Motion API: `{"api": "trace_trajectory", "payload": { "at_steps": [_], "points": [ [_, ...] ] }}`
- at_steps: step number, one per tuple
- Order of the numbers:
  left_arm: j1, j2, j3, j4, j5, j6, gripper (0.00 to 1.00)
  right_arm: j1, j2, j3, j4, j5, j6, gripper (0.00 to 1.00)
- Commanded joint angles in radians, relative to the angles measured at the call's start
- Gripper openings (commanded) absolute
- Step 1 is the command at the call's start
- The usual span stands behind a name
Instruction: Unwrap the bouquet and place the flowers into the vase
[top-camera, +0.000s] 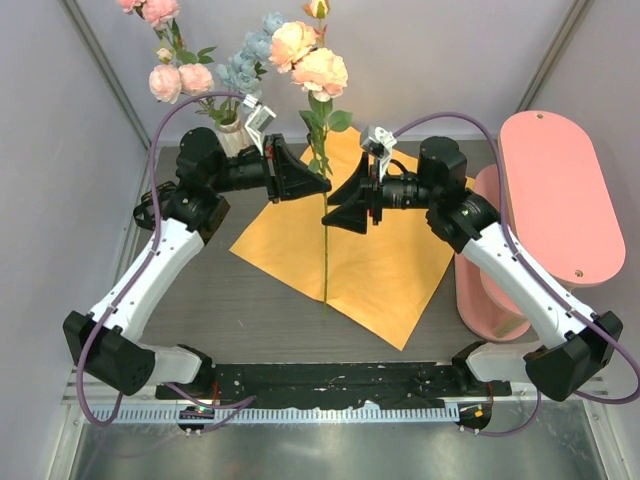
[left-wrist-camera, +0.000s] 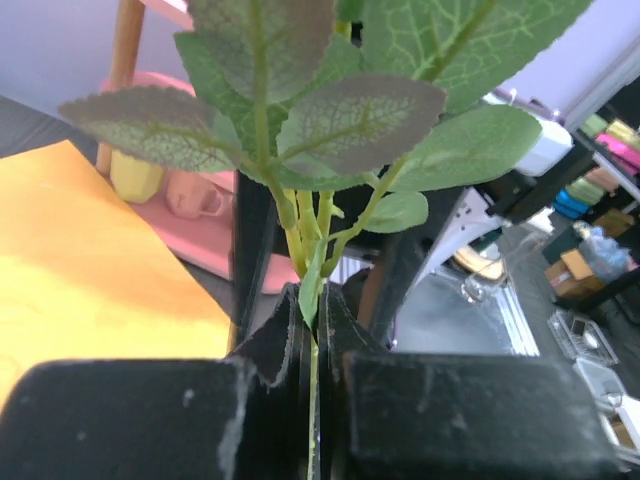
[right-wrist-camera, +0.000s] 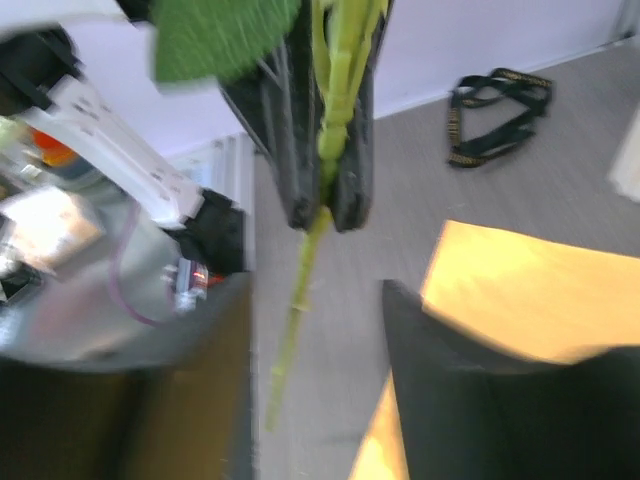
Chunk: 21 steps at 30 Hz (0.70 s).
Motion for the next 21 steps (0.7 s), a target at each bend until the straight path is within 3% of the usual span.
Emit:
{"api": "trace_trajectory", "payload": {
  "at_steps": [1, 3, 5, 6, 7, 10, 17, 21],
  "points": [
    [-0.005, -0.041, 0.141, -0.246, -0.148, 0.232, 0.0, 0.0, -0.024, 0.042, -0.012, 0.13, 0.034, 0.74],
    [-0.004, -0.076, 0.184, -0.413, -0.427, 0.352, 0.0, 0.0, -0.032, 0.044, -0.041, 0.237, 0.032, 0.84],
    [-0.004, -0.105, 0.189, -0.446, -0.628, 0.391, 0.0, 0.0, -0.052, 0.039, -0.046, 0.357, 0.06, 0.86],
    [-0.004, -0.137, 0.188, -0.455, -0.723, 0.402, 0.0, -0.001, -0.061, 0.036, -0.047, 0.511, 0.07, 0.87],
    [-0.004, -0.15, 0.195, -0.471, -0.958, 0.406, 0.0, 0.0, -0.067, 0.033, -0.061, 0.586, 0.077, 0.88],
    [-0.004, -0.184, 0.226, -0.48, -1.199, 0.487, 0.0, -0.001, -0.098, 0.027, -0.088, 0.809, 0.072, 0.89],
    [-0.004, -0.11, 0.388, -0.423, -1.468, 0.725, 0.0, -0.001, -0.147, -0.019, -0.082, 0.866, 0.048, 0.91],
    [0.044, 0.022, 0.625, -0.458, -1.491, 0.773, 0.0, -0.001, -0.167, -0.044, -0.069, 0.867, 0.048, 0.91]
  ]
}}
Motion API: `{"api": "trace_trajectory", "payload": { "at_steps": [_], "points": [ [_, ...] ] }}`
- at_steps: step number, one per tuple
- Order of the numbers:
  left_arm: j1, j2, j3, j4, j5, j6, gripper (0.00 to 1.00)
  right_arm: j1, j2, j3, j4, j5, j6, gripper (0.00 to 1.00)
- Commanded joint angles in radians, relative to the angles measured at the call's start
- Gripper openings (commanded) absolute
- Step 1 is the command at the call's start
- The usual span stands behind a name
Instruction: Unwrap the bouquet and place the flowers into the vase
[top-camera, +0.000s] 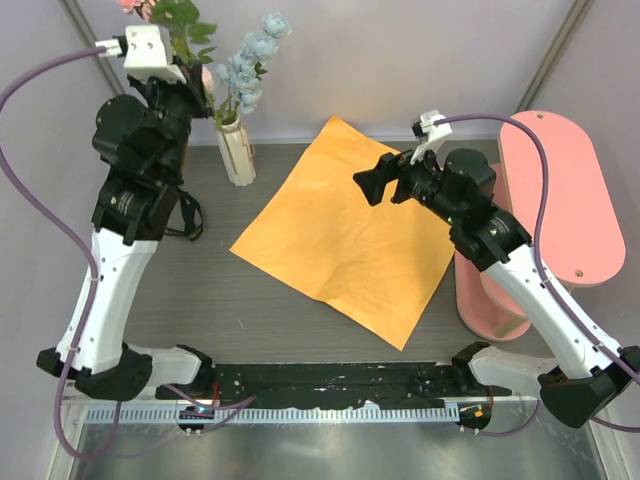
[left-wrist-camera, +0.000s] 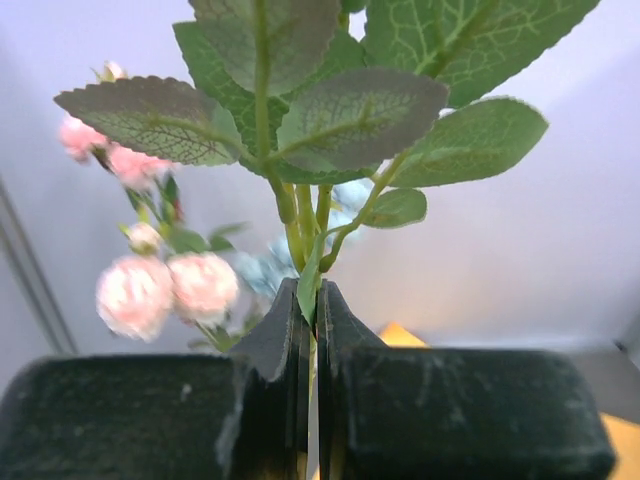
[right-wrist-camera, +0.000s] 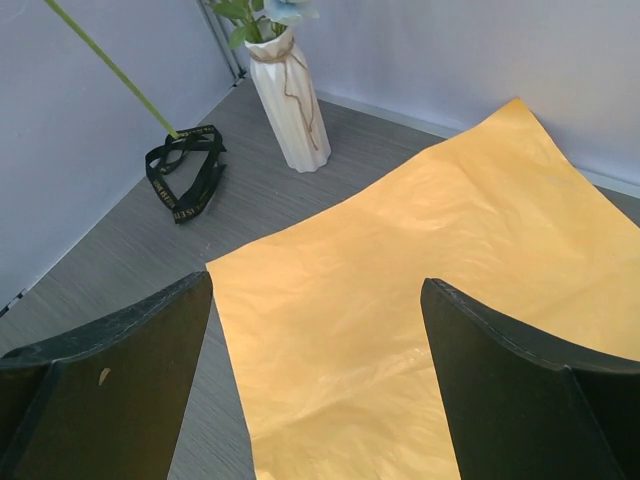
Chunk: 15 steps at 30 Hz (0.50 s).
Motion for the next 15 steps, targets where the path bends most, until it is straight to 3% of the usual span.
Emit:
{"api": "trace_trajectory", "payload": {
  "at_steps": [1, 8, 15],
  "points": [
    [0.066, 0.134, 0.225, -0.014, -0.12, 0.11, 0.0, 0.001, -0.024, -0.024, 0.033, 0.054, -0.007, 0.91],
    [0.217, 0.384, 0.558, -0.086, 0.012, -0.01, 0.0, 0.001, -0.067, -0.049, 0.031, 0.071, -0.051, 0.92],
    [0.268, 0.489, 0.628, -0.057, 0.081, -0.082, 0.0, -0.001, -0.066, -0.05, 0.027, 0.092, -0.08, 0.92]
  ]
}}
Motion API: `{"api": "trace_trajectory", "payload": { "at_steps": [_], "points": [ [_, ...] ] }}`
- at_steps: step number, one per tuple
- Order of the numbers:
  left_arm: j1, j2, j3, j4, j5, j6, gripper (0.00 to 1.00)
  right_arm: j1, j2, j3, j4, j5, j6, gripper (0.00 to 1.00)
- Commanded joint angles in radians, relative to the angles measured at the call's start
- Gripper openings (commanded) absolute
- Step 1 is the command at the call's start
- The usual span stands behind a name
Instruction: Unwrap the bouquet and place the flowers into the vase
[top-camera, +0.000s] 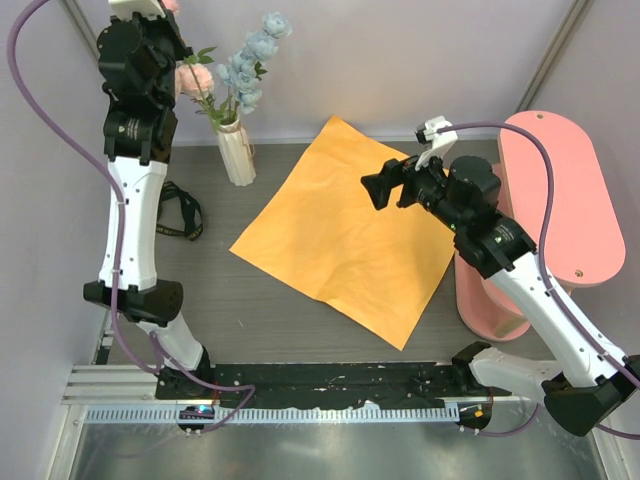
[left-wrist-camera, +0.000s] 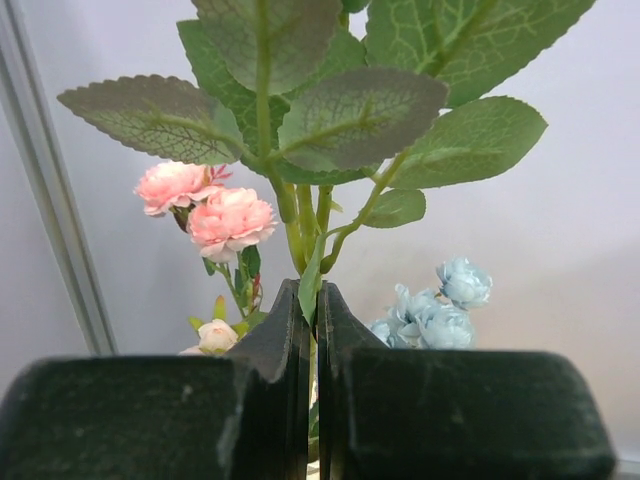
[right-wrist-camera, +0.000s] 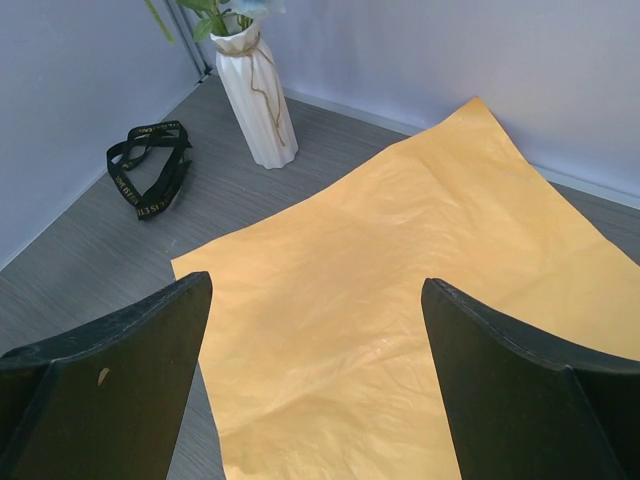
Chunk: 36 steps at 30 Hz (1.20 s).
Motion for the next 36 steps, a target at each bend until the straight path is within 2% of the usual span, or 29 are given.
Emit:
{"api": "trace_trajectory", "payload": {
  "at_steps": [1, 14, 36],
  "points": [
    [0.013, 0.036, 0.064, 0.023, 0.055, -0.042, 0.0, -0.001, -0.014, 0.004, 0.034, 0.028, -0.033, 0.92],
    [0.026, 0.111, 0.1, 0.083, 0.056, -0.006, 0.0, 0.001, 0.008, 0.003, 0.037, 0.02, -0.029, 0.92],
    [0.071, 0.174, 0.101, 0.194, 0.094, -0.047, 0.0, -0.001, 0.029, -0.002, 0.046, 0.025, -0.024, 0.92]
  ]
}}
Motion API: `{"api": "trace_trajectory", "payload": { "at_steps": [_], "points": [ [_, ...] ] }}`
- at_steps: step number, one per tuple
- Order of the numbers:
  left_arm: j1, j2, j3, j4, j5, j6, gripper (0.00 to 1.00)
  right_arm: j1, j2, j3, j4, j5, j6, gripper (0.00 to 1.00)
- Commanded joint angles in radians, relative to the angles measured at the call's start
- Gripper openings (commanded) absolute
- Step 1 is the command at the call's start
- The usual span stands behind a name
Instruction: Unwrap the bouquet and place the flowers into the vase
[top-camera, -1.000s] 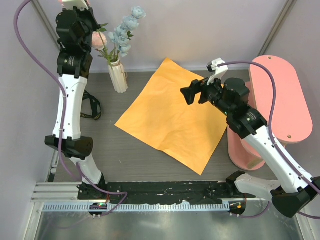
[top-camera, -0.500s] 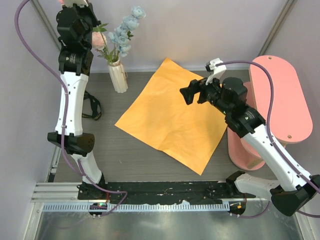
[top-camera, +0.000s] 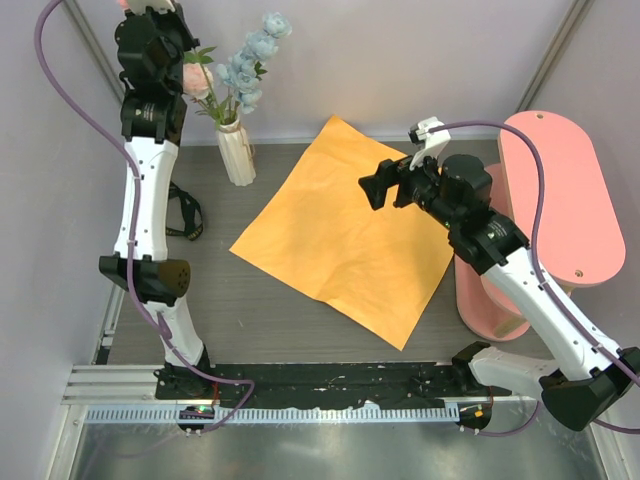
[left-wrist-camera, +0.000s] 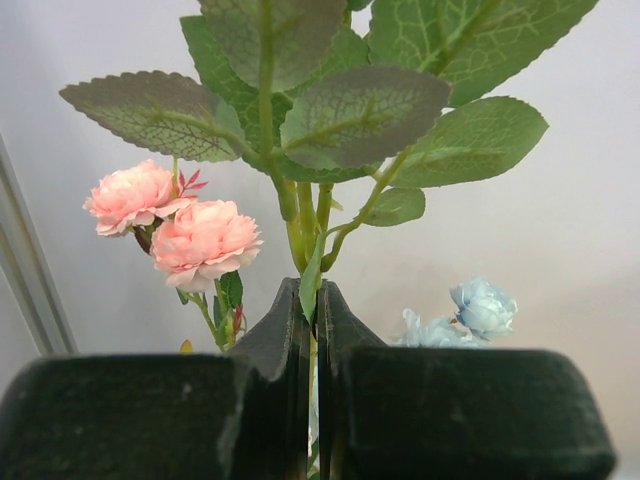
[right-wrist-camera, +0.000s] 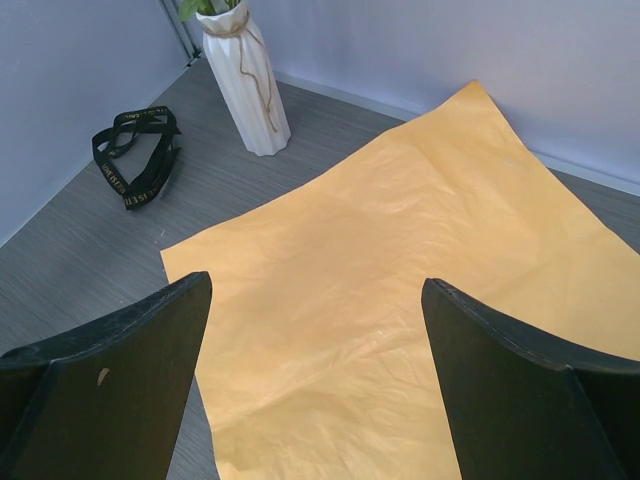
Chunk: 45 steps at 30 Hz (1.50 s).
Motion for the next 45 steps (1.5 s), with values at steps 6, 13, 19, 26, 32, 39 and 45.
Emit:
{"api": "trace_trajectory", "payload": {
  "at_steps": [6, 13, 19, 26, 32, 39, 45],
  "points": [
    [0.019, -0.001, 0.024, 0.101, 0.025, -0.036, 0.0, 0.001, 0.011, 0.008, 0.043, 0.013, -0.009, 0.92],
    [0.019, 0.018, -0.006, 0.101, 0.034, -0.03, 0.0, 0.001, 0.011, 0.011, 0.041, 0.016, -0.009, 0.92],
    [0.019, 0.054, -0.043, 0.115, 0.048, -0.015, 0.0, 0.001, 0.01, 0.007, 0.041, 0.024, -0.002, 0.92],
    [0.021, 0.065, -0.189, 0.196, 0.041, -0.008, 0.0, 0.001, 0.006, 0.005, 0.026, 0.027, -0.005, 0.92],
    [0.009, 0.087, -0.284, 0.219, 0.044, 0.022, 0.0, 0.001, 0.006, -0.012, 0.029, 0.025, 0.009, 0.92],
    [0.01, 0.091, -0.404, 0.29, 0.04, 0.007, 0.0, -0.001, -0.009, -0.035, 0.028, 0.022, 0.02, 0.93],
    [0.009, 0.087, -0.502, 0.345, 0.047, -0.008, 0.0, 0.001, -0.026, -0.048, 0.024, 0.028, 0.02, 0.92]
  ]
}}
